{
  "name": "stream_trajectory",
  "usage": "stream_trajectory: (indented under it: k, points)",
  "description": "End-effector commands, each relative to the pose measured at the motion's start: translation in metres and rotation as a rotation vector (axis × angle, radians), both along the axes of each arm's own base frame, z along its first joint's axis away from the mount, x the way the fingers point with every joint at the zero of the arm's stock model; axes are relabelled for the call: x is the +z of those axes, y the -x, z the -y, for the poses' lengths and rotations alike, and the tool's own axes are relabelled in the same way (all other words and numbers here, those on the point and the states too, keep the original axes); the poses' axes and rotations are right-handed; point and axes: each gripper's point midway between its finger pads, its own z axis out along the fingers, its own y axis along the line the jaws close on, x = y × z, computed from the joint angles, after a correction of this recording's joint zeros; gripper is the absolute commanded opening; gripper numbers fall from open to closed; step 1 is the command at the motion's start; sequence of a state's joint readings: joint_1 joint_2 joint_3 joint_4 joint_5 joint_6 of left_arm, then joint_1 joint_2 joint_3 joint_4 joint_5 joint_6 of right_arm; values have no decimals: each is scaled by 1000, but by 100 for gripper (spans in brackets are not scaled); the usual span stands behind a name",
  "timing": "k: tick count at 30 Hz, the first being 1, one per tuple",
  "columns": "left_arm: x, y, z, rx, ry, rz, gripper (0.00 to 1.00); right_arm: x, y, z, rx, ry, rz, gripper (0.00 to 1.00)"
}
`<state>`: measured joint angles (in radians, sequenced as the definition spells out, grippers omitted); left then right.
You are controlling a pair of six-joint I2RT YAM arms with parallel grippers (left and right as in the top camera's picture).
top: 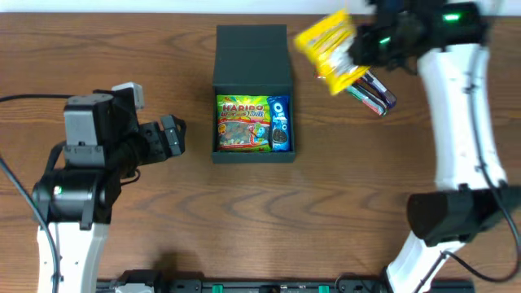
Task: Pack container
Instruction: 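Carry the yellow bag left and lower it into the box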
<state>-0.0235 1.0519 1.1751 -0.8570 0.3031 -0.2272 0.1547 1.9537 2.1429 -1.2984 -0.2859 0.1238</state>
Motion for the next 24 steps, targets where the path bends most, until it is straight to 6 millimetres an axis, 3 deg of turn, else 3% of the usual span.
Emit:
stream_trajectory:
  k: [1, 4, 10, 17, 20, 24]
  points:
    - [17, 3, -3, 0, -32, 57, 95, -32, 22, -57, 27, -55, -123, 1]
    - [19, 5, -3, 0, -31, 64, 95, -62, 39, -98, -15, -79, -205, 1]
    - [15, 9, -3, 5, -22, 39, 95, -113, 61, -143, -254, -62, -277, 1]
    - [13, 11, -3, 5, -22, 25, 95, -142, 63, -177, -414, -119, -219, 2]
    - [11, 12, -3, 5, -22, 17, 95, -147, 60, -183, -483, -116, -148, 2]
    - [11, 13, -3, 5, -22, 13, 95, -148, 63, -202, -446, -149, -120, 4]
